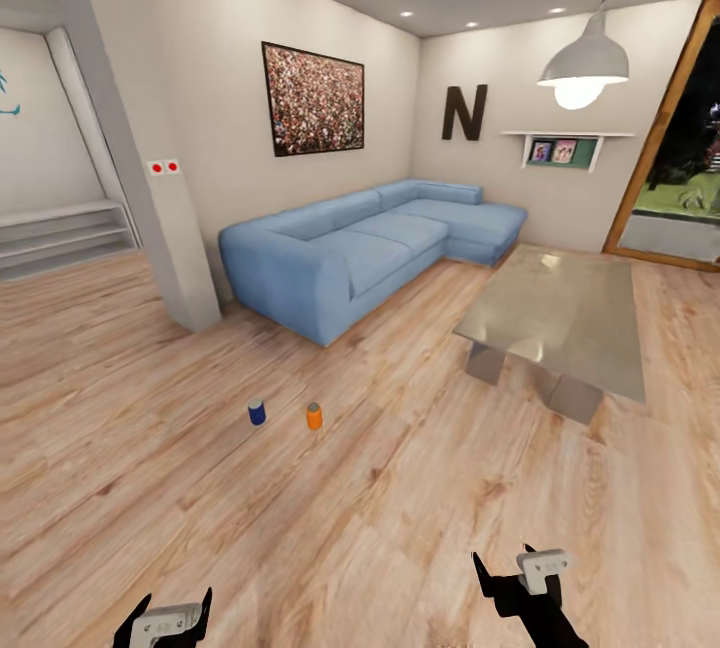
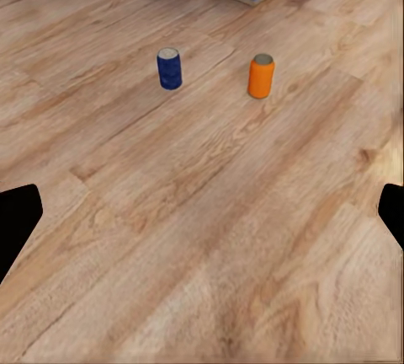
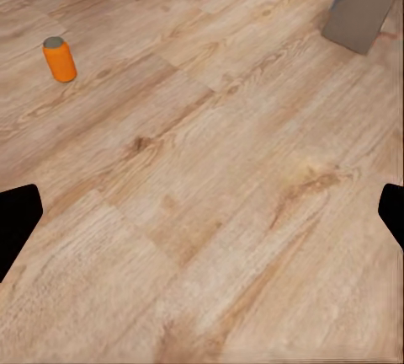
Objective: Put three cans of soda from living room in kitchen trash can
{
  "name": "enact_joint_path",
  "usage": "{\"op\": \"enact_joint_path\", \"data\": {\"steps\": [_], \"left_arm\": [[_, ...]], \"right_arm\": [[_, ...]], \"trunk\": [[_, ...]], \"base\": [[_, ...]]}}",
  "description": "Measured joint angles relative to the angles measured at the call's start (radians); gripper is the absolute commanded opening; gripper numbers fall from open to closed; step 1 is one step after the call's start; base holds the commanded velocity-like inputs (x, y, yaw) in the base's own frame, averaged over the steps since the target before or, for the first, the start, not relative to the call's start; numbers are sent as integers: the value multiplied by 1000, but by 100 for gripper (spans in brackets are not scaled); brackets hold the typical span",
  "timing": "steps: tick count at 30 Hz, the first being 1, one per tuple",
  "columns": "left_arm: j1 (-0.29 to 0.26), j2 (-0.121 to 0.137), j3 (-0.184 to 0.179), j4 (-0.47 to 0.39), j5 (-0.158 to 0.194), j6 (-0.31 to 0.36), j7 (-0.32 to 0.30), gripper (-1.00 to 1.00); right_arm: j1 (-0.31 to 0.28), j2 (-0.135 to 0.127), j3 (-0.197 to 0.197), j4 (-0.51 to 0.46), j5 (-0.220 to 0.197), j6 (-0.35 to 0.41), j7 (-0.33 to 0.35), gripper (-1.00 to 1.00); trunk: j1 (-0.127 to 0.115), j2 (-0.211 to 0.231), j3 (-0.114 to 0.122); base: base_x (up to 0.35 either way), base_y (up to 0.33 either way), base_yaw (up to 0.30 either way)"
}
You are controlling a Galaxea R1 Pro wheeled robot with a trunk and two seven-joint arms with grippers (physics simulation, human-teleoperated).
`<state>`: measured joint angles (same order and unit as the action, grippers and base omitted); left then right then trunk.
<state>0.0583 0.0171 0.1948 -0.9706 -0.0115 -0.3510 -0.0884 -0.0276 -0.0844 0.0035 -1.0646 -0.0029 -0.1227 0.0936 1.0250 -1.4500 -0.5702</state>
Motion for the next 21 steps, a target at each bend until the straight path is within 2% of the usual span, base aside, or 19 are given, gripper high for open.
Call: {"op": "enact_joint_path", "data": {"steps": [21], "left_arm": [[0,0,-1,6,-1,0,4,100]], "right_arm": [[0,0,0,0,0,0,0,100]], "trunk": [[0,0,14]], "base": [[0,0,-248]]}}
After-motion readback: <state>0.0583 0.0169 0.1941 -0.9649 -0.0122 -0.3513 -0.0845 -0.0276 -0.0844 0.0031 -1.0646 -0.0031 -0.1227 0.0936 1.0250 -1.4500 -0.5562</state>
